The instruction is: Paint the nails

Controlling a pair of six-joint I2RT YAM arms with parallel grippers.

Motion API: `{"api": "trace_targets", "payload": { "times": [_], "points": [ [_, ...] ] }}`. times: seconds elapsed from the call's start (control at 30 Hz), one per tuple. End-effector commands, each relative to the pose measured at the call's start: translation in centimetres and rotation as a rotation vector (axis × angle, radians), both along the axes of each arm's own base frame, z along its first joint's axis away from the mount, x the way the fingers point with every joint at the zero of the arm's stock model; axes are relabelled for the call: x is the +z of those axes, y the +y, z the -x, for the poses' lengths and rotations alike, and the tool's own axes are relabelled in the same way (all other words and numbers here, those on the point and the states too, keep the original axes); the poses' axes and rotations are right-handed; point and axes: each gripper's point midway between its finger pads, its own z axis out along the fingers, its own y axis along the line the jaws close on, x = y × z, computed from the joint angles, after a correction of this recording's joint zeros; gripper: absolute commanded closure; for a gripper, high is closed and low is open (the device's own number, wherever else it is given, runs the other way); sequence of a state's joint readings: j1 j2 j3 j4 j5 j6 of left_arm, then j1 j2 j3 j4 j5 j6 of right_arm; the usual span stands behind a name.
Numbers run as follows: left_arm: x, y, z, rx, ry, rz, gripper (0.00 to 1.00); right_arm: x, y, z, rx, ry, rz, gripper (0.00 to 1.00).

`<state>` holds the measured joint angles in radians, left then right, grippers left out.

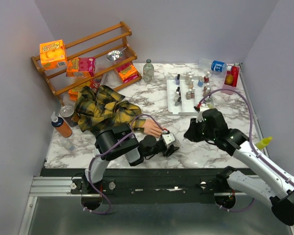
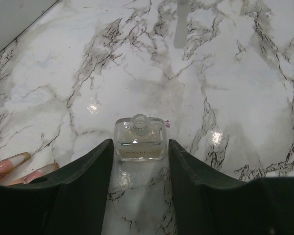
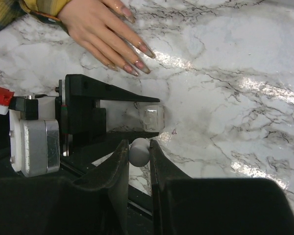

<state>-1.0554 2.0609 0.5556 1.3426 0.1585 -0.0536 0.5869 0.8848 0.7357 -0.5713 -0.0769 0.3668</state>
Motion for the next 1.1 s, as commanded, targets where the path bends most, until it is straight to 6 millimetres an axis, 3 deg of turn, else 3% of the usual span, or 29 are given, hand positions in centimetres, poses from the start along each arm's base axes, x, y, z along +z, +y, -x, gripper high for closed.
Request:
{"api": "trace_targets", "payload": {
  "times": [0.0,0.13,0.43,1.07],
  "points": [
    [1.9,-0.9,-0.4,-0.022,-0.061,0.089,0.50,-1.0,0.3,-0.1,-0.001,0.015,-0.012,0.99],
    [1.8,-1.1,-0.3,-0.033,-0.068,0.091,0.57,-2.0,0.5,-0.2,-0.006,0.025,-0.011,0.99],
    [1.4,-1.0,-0.2,-0.043,-0.070,0.085,0.59,-3.4,0.7,-1.0,-0.013,-0.004,0.019,0.99],
    [1.4,-1.0,0.0,-0.053,-0.070,0.084,0.60,-3.0,1.2,-2.5,-0.002,-0.045,0.041,0.99]
  ]
}}
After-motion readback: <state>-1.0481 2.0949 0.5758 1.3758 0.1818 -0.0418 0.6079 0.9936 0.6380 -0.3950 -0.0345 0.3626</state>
